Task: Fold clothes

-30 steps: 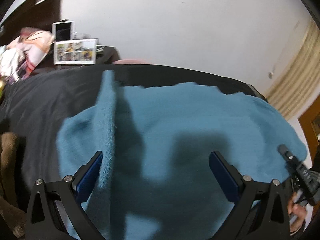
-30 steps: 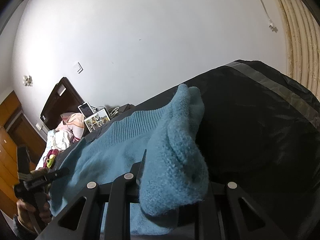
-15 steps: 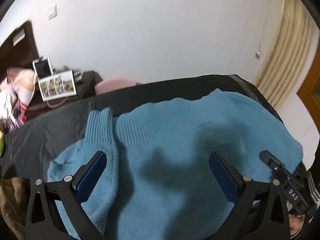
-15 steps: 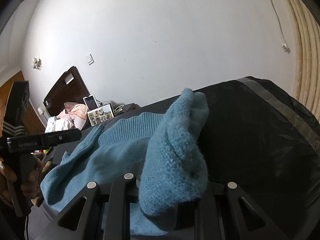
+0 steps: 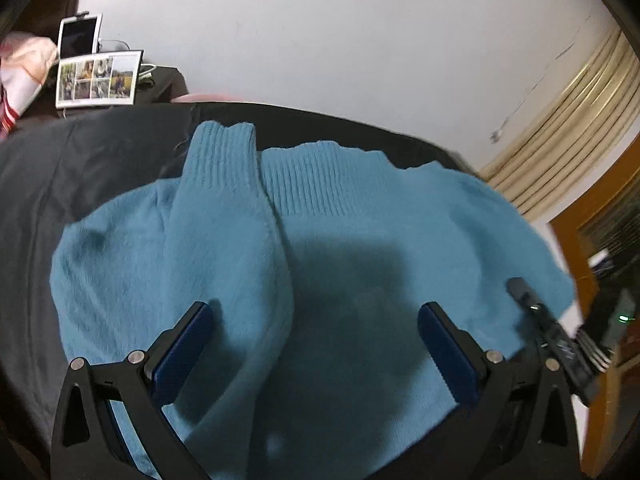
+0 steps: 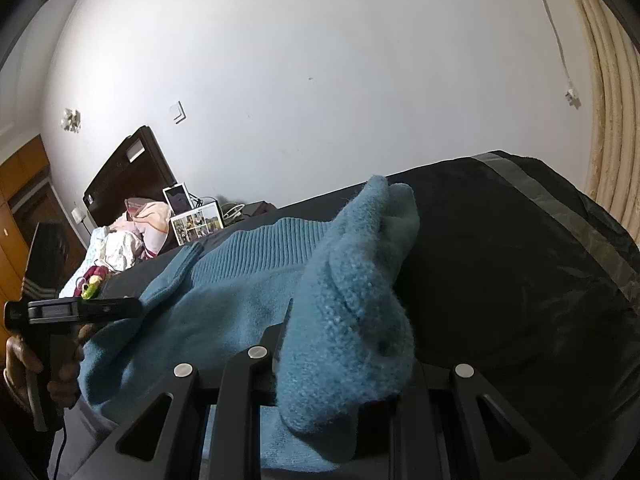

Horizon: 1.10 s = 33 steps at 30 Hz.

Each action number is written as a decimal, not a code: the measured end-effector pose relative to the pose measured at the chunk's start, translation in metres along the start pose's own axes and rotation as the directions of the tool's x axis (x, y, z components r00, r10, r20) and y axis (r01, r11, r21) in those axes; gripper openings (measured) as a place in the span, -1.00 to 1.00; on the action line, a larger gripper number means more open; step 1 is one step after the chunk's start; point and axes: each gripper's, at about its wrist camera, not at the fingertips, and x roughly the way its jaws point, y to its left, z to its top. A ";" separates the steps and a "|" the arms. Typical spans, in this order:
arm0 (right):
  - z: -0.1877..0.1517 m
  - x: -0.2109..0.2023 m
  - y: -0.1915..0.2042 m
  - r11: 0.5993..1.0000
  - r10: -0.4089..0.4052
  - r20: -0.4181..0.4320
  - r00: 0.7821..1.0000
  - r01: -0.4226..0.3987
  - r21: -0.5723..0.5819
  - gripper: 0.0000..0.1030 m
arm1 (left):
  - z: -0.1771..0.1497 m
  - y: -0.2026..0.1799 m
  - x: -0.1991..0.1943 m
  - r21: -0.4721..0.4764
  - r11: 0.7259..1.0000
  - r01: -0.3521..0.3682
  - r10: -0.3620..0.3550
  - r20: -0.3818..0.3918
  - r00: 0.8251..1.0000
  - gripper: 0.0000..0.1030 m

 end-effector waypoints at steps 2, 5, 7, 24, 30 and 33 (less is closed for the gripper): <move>-0.001 0.001 0.000 1.000 -0.003 -0.002 1.000 0.003 -0.003 -0.57 | -0.005 0.005 -0.007 0.021 1.000 0.004 -0.004 0.018 1.000 0.99; -0.001 0.001 -0.001 1.000 -0.006 -0.005 1.000 0.006 -0.001 -0.57 | -0.008 0.018 -0.007 0.031 0.995 -0.090 0.089 0.017 0.996 0.99; -0.002 0.002 -0.003 1.000 -0.007 -0.007 1.000 0.007 0.006 -0.57 | -0.010 0.029 -0.003 0.017 0.982 -0.189 0.189 -0.001 0.982 0.99; -0.003 0.003 -0.010 0.999 -0.013 -0.017 1.000 0.013 0.032 -0.57 | -0.038 0.118 -0.063 -0.290 0.872 -0.394 0.430 0.072 0.900 0.98; -0.003 0.004 -0.010 0.999 -0.012 -0.017 1.000 0.013 0.036 -0.57 | -0.023 0.072 -0.066 -0.162 0.898 -0.408 0.430 0.136 0.893 0.98; -0.003 0.005 -0.007 1.000 -0.017 -0.014 1.000 0.017 0.024 -0.57 | -0.009 0.039 -0.062 -0.081 0.930 -0.358 0.366 0.154 0.918 0.98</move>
